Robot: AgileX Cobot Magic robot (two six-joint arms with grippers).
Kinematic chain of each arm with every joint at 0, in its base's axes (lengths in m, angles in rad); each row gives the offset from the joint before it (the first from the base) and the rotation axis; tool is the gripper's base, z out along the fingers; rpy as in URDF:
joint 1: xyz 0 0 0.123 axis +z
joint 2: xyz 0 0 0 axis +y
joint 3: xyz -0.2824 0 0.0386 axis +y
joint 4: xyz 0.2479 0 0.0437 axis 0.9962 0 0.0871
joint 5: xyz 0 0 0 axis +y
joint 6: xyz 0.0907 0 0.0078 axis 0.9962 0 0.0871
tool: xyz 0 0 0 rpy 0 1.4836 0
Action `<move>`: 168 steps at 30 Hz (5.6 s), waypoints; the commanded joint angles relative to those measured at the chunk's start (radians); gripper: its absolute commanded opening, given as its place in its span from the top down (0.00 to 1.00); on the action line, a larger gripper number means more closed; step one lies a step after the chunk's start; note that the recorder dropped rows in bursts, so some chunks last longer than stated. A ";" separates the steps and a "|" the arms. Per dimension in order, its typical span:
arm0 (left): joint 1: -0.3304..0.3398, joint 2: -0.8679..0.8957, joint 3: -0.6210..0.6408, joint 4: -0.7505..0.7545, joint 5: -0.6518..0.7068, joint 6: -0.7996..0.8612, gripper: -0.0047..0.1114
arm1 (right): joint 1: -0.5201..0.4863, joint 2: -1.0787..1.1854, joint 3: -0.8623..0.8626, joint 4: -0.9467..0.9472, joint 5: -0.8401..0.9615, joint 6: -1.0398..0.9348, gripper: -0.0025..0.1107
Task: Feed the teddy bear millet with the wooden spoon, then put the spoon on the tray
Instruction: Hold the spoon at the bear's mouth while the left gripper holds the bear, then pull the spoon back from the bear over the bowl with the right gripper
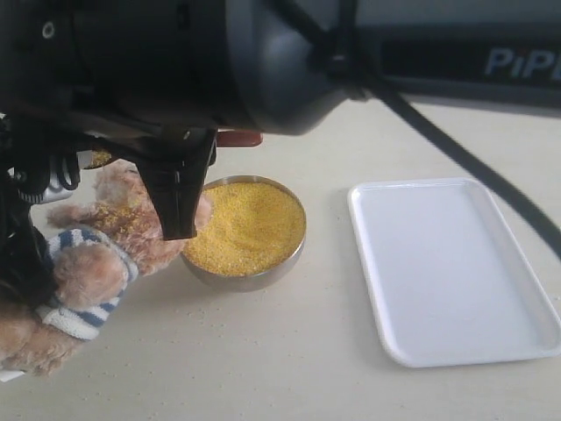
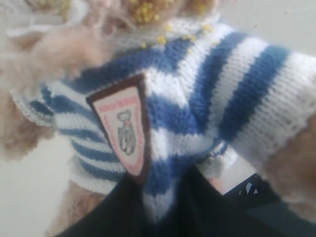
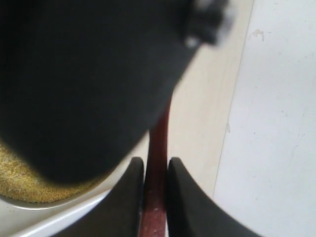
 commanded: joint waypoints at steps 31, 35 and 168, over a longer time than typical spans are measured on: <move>-0.005 -0.017 0.000 0.004 0.026 0.059 0.93 | 0.024 -0.022 0.070 -0.068 -0.082 -0.044 0.98; -0.005 -0.017 0.000 0.004 0.026 0.059 0.93 | 0.024 -0.022 0.070 -0.089 -0.091 -0.040 0.98; -0.001 -0.017 0.000 0.162 -0.063 -0.215 0.93 | -0.184 -0.096 0.089 0.303 -0.023 0.028 0.98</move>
